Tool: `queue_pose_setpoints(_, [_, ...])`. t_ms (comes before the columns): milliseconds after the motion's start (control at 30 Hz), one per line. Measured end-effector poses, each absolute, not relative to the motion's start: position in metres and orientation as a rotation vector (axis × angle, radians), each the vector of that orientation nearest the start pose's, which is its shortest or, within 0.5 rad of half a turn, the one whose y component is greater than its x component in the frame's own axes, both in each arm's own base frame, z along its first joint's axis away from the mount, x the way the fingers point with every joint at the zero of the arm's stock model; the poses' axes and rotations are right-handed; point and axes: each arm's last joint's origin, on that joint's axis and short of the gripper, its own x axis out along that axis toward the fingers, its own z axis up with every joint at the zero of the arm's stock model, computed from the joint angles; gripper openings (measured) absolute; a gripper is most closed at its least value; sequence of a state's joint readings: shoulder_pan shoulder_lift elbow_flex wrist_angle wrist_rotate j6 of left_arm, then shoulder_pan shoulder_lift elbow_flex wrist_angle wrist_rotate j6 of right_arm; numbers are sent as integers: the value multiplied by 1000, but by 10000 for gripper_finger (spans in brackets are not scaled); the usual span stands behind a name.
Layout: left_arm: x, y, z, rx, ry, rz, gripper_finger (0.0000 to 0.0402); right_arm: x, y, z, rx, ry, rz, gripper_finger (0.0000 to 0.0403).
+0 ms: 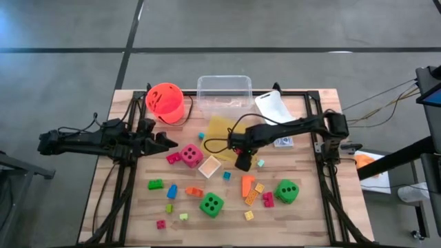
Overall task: Pick & Place Toys
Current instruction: Put the red game piece into the yellow bin
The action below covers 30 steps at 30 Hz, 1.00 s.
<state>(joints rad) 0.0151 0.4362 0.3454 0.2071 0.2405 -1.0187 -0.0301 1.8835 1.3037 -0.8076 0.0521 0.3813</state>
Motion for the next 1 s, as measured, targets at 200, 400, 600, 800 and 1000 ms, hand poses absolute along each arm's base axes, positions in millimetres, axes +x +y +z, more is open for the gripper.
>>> queue_pose_setpoints(200, [125,-5,263,-999,12,-262,370,356,-12,167,259,1380,-302,155])
queue_pose_setpoints(400, [126,-5,263,-999,15,-261,370,351,-12,154,245,1378,-287,155])
queue_pose_setpoints(600, [126,-5,263,-999,14,-261,370,348,-12,147,233,1382,-271,155])
queue_pose_setpoints(800, [126,-5,263,-999,14,-261,370,348,-12,146,223,1371,-255,155])
queue_pose_setpoints(1000, [126,-5,263,-999,14,-261,370,348,-12,146,222,1369,-253,155])
